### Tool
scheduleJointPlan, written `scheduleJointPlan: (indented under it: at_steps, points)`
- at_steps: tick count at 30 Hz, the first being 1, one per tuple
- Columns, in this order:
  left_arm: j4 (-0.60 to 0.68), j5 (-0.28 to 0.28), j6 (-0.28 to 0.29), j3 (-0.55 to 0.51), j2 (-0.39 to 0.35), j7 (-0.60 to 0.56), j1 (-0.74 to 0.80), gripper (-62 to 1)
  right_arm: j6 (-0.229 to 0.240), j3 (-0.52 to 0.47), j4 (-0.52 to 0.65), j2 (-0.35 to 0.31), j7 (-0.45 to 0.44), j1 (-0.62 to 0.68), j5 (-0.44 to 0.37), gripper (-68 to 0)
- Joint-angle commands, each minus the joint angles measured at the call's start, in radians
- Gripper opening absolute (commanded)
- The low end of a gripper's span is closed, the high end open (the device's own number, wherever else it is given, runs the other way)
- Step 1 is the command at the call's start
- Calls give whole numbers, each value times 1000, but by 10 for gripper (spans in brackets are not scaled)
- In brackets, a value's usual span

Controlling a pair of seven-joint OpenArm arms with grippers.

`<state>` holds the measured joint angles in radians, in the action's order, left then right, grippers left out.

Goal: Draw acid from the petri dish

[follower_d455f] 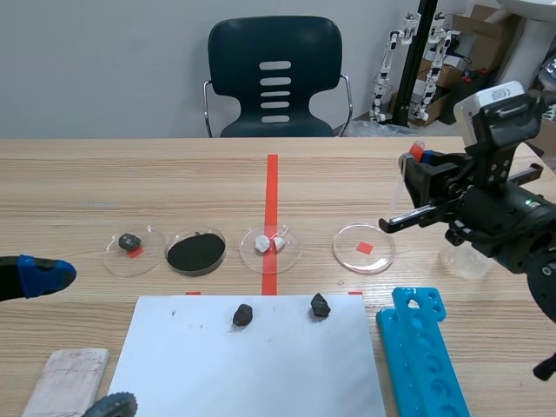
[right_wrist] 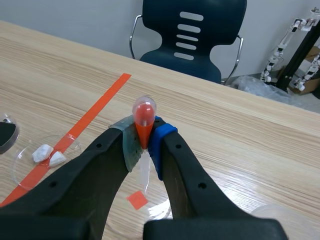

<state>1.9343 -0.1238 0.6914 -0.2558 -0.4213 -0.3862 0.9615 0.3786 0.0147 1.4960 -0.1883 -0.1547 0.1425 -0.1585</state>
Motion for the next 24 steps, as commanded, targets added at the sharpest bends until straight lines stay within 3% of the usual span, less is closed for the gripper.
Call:
scheduleJointPlan:
  at_steps: [1, 24]
  points:
    - [16, -13, 4, 7, -3, -16, 5, 14, -3, 8, 1, 0, -19, -15, -11, -671]
    - [16, -13, 4, 7, -3, -16, 5, 14, -3, 32, -129, 0, -93, -32, -3, -671]
